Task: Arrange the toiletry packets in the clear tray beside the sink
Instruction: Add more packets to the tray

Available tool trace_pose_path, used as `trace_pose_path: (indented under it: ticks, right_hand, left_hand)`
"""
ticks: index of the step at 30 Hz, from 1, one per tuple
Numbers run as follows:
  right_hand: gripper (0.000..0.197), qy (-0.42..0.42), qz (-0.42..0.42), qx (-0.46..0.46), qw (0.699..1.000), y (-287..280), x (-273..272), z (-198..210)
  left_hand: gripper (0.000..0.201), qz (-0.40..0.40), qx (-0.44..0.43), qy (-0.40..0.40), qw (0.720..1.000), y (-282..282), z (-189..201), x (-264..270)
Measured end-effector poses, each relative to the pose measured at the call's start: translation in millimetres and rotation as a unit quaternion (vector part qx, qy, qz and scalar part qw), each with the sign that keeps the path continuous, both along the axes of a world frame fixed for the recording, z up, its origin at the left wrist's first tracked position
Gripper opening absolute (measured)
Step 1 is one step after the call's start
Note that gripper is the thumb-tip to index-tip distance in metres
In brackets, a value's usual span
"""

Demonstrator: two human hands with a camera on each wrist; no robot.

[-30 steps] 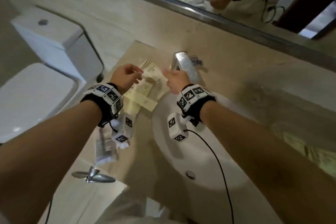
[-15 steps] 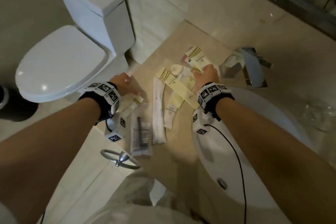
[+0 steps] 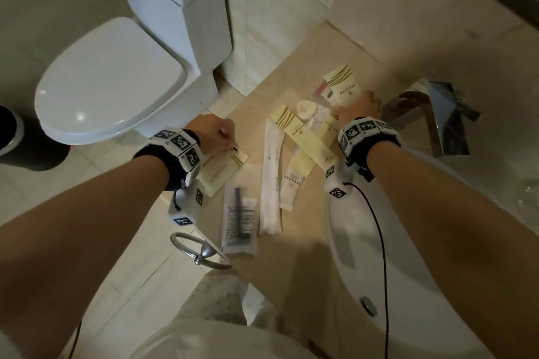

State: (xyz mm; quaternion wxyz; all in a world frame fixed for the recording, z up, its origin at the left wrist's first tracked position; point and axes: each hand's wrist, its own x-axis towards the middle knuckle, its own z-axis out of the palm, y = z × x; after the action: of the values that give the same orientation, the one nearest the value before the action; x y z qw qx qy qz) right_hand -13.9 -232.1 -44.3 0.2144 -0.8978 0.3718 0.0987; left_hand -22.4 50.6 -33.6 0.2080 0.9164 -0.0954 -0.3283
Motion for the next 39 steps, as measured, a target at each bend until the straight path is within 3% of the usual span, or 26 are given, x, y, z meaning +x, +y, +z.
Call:
trace_pose_path:
  ticks: [3, 5, 9, 13, 16, 21, 25, 28, 30, 34, 36, 39]
  right_hand:
    - [0.079, 0.039, 0.009, 0.043, 0.998, -7, 9, -5]
    - [0.076, 0.045, 0.01, 0.054, 0.997, -11, 11, -2]
    - [0.079, 0.056, -0.004, 0.001, 0.998, -15, 10, 5]
    - [0.049, -0.004, 0.029, -0.048, 0.998, -6, 6, 7]
    - [0.032, -0.078, 0.03, 0.058, 0.995, 1, 2, 11]
    - [0.041, -0.191, 0.023, 0.245, 0.95, 3, -10, 37]
    - [0.037, -0.232, 0.021, 0.287, 0.929, -14, -26, 68]
    - [0.029, -0.272, 0.021, 0.297, 0.915, -31, -45, 95]
    - [0.023, -0.286, 0.017, 0.303, 0.909, -48, -64, 109]
    - [0.034, -0.291, -0.013, 0.318, 0.902, -85, -108, 129]
    - [0.027, -0.284, -0.014, 0.324, 0.903, -108, -134, 137]
    - [0.019, -0.27, -0.047, 0.348, 0.896, -142, -179, 144]
  left_hand:
    - [0.014, 0.052, -0.066, -0.019, 0.996, 0, -1, 4]
    - [0.011, 0.117, -0.119, -0.026, 0.986, -3, 1, 9]
    - [0.024, 0.185, -0.2, -0.037, 0.962, -14, 14, 15]
    - [0.021, 0.216, -0.223, -0.066, 0.948, -26, 23, 19]
    - [0.022, 0.214, -0.224, -0.083, 0.947, -36, 31, 20]
    - [0.026, 0.184, -0.226, -0.082, 0.953, -66, 49, 20]
    - [0.021, 0.15, -0.232, -0.075, 0.958, -105, 67, 15]
    - [0.006, 0.124, -0.249, -0.09, 0.956, -140, 85, 9]
    - [0.011, 0.105, -0.271, -0.093, 0.952, -167, 98, -1]
    - [0.039, 0.098, -0.323, -0.095, 0.937, -217, 119, -24]
    - [0.049, 0.086, -0.338, -0.081, 0.934, -240, 125, -38]
    - [0.044, 0.042, -0.352, -0.066, 0.933, -277, 131, -65]
